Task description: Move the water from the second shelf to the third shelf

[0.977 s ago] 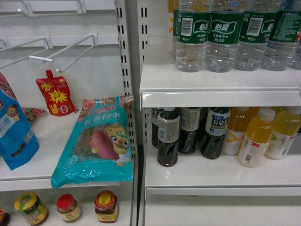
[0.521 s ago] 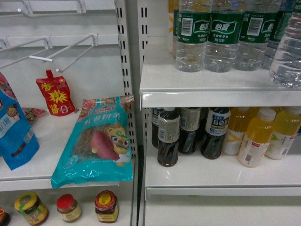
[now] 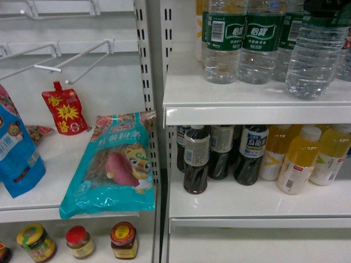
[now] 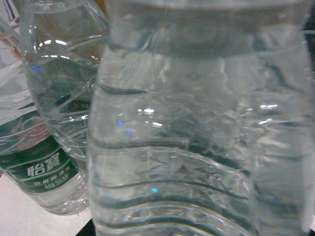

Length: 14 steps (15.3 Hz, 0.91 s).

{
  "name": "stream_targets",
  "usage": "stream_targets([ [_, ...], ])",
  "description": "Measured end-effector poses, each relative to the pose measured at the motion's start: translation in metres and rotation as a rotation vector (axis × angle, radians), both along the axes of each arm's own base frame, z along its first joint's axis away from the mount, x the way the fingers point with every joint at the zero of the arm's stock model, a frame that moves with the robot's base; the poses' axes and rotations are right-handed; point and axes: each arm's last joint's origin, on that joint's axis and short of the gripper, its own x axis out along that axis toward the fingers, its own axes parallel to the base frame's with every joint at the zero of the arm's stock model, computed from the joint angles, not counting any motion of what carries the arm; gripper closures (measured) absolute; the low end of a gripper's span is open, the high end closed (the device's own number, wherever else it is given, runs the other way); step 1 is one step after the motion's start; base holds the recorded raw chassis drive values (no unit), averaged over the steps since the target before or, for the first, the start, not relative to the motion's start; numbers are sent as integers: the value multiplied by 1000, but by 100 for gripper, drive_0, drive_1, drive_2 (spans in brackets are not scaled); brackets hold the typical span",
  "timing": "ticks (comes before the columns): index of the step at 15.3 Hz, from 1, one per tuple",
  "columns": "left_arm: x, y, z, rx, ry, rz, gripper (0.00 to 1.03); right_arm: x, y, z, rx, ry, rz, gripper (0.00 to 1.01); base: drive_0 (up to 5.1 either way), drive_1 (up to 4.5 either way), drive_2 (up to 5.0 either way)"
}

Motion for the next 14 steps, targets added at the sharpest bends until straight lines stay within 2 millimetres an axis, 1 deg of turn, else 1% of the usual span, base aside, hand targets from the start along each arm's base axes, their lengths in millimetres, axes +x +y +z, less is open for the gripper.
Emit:
stream_targets([
  [2,0,0,0,0,0,0,5,8,1,-2,-4,10,-24,59,0,0,0],
  [11,0,0,0,0,0,0,5,22,1,-3,-6,21,-63,59,0,0,0],
  [14,0,0,0,0,0,0,5,22,1,-3,-6,20,-66,59,0,0,0],
])
